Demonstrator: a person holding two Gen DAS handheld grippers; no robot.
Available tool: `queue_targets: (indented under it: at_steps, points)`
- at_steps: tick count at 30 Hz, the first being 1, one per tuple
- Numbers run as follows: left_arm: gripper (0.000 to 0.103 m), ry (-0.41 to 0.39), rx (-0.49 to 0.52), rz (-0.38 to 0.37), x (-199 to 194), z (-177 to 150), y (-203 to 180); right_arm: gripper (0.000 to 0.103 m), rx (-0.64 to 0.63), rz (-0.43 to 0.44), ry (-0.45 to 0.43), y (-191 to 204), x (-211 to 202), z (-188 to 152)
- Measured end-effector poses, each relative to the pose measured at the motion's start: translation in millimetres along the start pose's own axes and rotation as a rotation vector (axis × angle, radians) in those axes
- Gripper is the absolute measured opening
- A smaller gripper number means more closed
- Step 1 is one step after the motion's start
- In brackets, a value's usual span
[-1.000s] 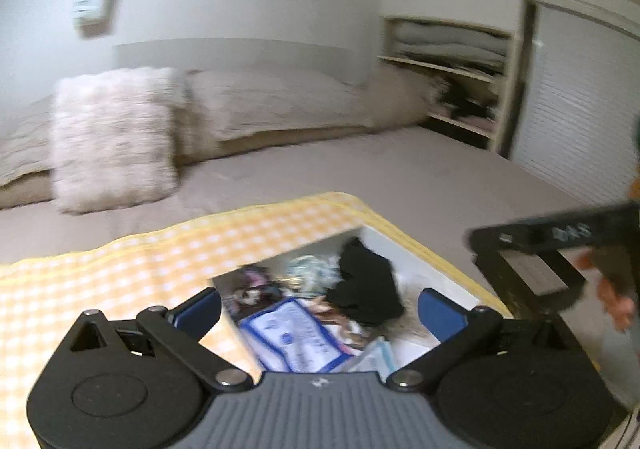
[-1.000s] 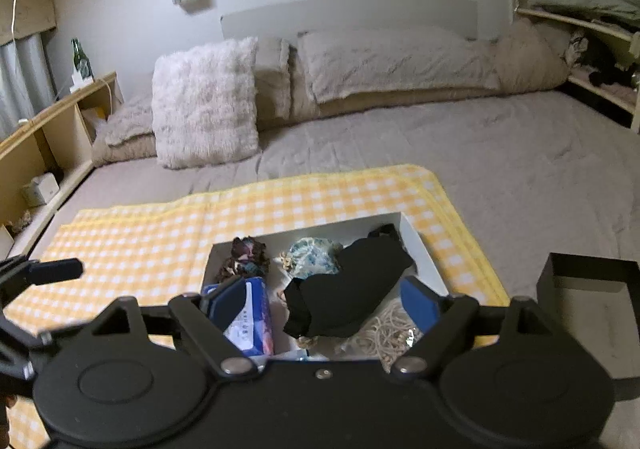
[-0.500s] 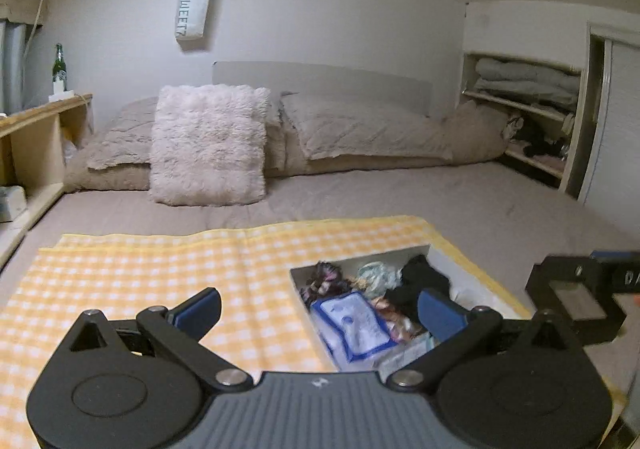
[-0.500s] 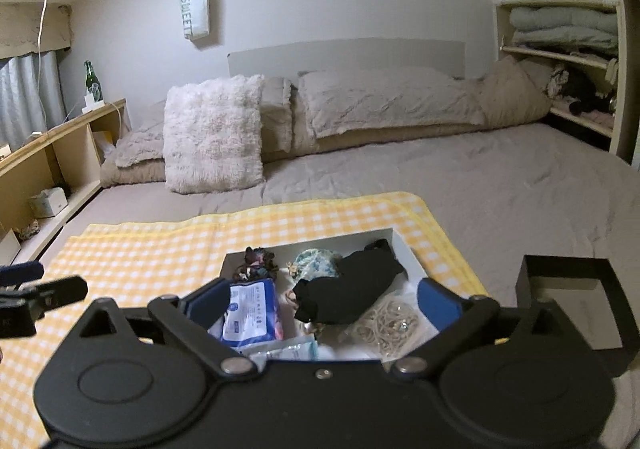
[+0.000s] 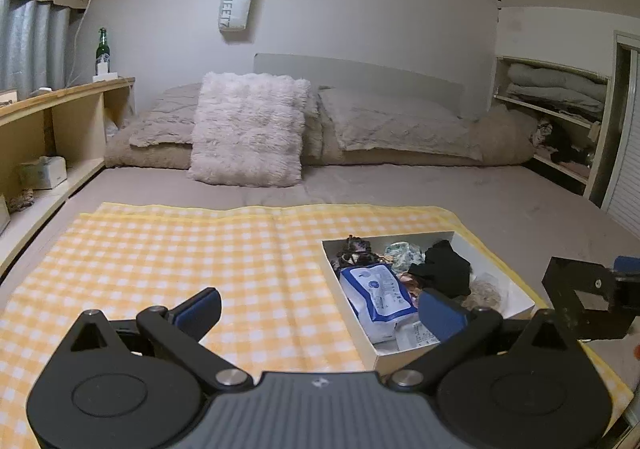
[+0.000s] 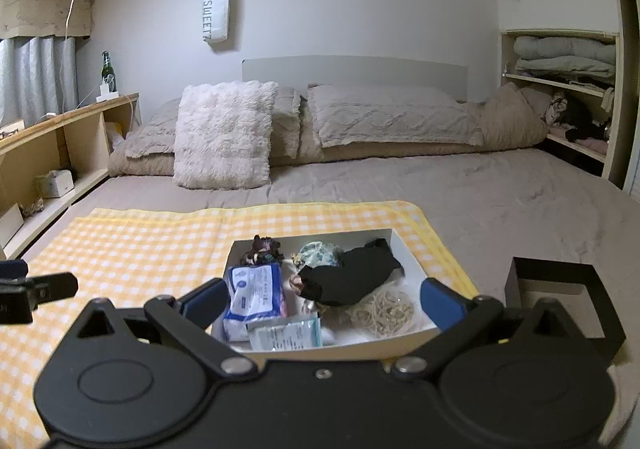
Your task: Organize soft objects
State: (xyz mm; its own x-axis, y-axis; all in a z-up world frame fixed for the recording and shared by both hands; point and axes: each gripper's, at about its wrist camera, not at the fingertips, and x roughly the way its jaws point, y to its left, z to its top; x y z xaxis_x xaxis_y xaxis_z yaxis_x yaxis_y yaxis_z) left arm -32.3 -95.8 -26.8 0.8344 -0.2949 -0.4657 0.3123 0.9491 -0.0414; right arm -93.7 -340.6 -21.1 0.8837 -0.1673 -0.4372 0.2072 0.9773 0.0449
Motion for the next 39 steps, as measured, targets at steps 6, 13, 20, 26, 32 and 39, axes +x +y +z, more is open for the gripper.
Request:
queue_targets:
  at_steps: [6, 13, 20, 26, 32, 39]
  points:
    - [0.103, -0.015, 0.018, 0.013, -10, -5, -1, 0.103, -0.029, -0.001, -0.011, 9, -9, -9]
    - [0.103, -0.017, 0.025, 0.03, -12, -7, 3, 0.103, -0.033, -0.008, -0.026, 11, -14, -13]
    - [0.103, -0.015, 0.034, 0.026, -15, -9, 4, 0.103, -0.036, -0.013, -0.034, 12, -15, -13]
    - [0.103, -0.017, 0.027, 0.024, -16, -10, 4, 0.103, -0.038, -0.014, -0.034, 11, -17, -12]
    - [0.103, -0.016, 0.025, 0.022, -16, -9, 3, 0.103, -0.039, -0.015, -0.033, 11, -17, -12]
    - [0.103, -0.012, 0.023, 0.027, -15, -9, 3, 0.103, -0.039, -0.015, -0.034, 10, -17, -12]
